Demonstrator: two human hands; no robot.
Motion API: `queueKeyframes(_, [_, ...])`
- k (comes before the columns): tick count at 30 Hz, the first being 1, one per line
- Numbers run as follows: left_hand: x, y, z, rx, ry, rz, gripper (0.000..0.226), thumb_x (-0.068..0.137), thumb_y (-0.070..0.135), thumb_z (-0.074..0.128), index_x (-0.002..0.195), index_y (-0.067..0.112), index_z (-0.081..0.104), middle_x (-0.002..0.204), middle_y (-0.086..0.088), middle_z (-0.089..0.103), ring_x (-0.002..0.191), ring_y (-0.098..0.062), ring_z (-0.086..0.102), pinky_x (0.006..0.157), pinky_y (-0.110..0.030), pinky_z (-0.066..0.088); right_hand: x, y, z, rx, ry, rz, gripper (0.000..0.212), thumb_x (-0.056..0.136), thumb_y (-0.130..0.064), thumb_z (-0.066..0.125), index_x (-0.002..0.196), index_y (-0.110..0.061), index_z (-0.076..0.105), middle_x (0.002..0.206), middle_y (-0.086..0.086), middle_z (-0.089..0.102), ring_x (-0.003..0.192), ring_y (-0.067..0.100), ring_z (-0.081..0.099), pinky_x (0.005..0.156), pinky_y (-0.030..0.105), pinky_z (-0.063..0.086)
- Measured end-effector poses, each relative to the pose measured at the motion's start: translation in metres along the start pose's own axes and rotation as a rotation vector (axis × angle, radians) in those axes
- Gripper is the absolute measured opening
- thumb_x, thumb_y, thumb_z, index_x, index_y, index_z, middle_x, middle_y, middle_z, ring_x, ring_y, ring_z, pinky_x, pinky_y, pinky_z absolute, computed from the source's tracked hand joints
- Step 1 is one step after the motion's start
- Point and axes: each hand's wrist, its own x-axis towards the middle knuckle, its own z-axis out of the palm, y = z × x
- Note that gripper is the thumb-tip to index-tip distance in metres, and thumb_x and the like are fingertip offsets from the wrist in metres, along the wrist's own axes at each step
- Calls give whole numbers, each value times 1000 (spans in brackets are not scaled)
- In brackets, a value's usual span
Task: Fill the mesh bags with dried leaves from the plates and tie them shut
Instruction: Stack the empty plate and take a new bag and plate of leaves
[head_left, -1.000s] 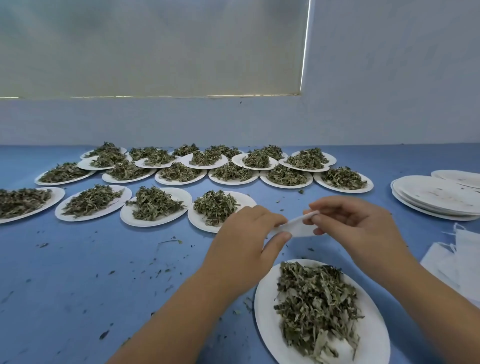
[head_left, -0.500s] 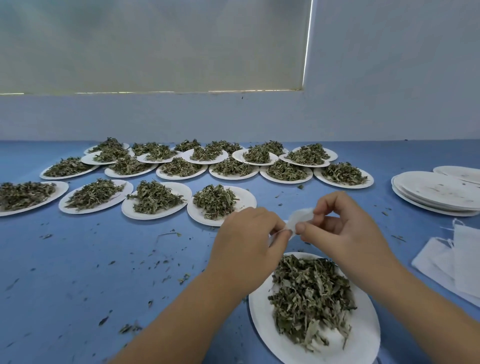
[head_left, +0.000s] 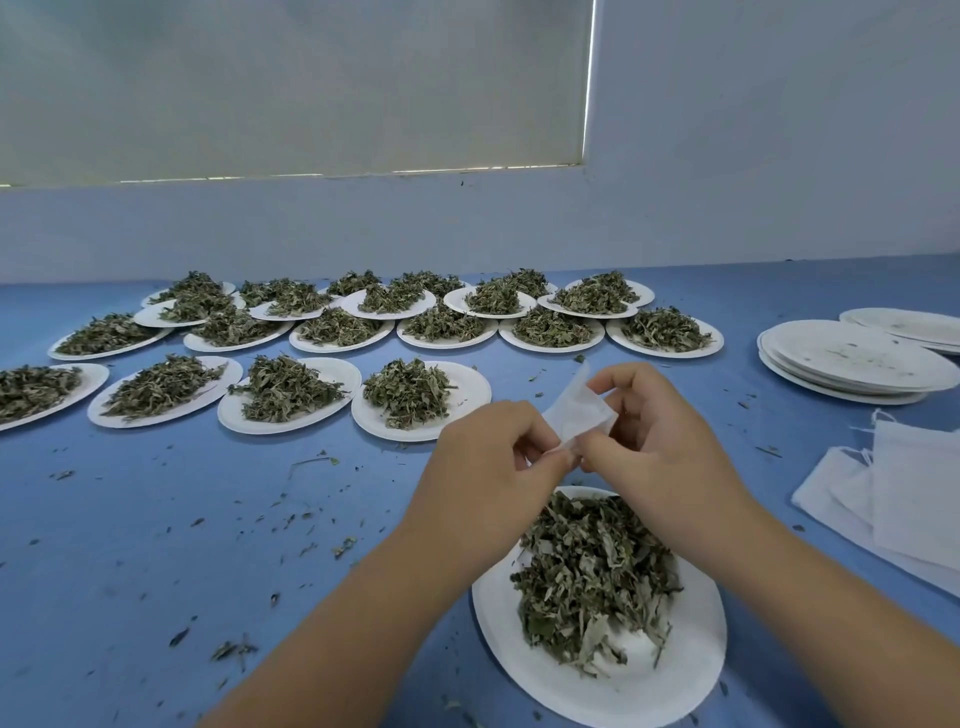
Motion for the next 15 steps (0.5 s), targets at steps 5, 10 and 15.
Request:
queueKeyframes(5, [5,0,-9,-145,108,-135,21,79,22,75,64,25,61,56,15,55,50,0,45,47,-11,35,2,2,-6,-79,-5,-30,40,78,-6,63,93,-40,48,73,-12,56,60,8,51,58,28,43])
queueKeyframes(10, [2,-2,-7,-61,199,-133,18,84,20,67,73,30,56,66,21,55,52,-1,45,48,-15,36,-3,-3,-4,-119,-37,-83,45,78,-3,64,95,-40,45,77,-11,53,64,6,51,61,20,44])
queueKeyframes(15, [-2,0,-5,90,91,24,27,86,15,60,80,38,47,62,18,51,51,-5,45,49,-20,34,-4,-3,-1,-148,-26,-70,37,82,-7,61,96,-37,44,75,-12,51,64,10,50,63,29,45])
